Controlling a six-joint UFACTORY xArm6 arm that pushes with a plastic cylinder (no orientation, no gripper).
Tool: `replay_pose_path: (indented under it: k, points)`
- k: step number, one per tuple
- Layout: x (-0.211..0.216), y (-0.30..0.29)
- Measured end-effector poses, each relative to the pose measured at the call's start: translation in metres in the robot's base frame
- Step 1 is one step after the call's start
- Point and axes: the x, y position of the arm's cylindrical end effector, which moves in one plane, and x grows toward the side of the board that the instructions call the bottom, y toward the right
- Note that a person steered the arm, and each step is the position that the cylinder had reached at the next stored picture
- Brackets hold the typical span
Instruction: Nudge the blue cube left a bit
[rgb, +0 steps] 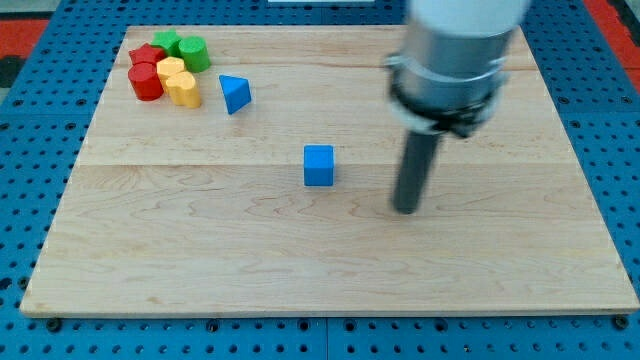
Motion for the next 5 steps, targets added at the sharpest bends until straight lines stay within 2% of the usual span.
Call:
replay_pose_path:
  k: [2,3,4,5]
  points:
    - [-0.143,-0.101]
    - [-0.17,-0.129]
    - [-0.17,-0.121]
    - [-0.179,-0.056]
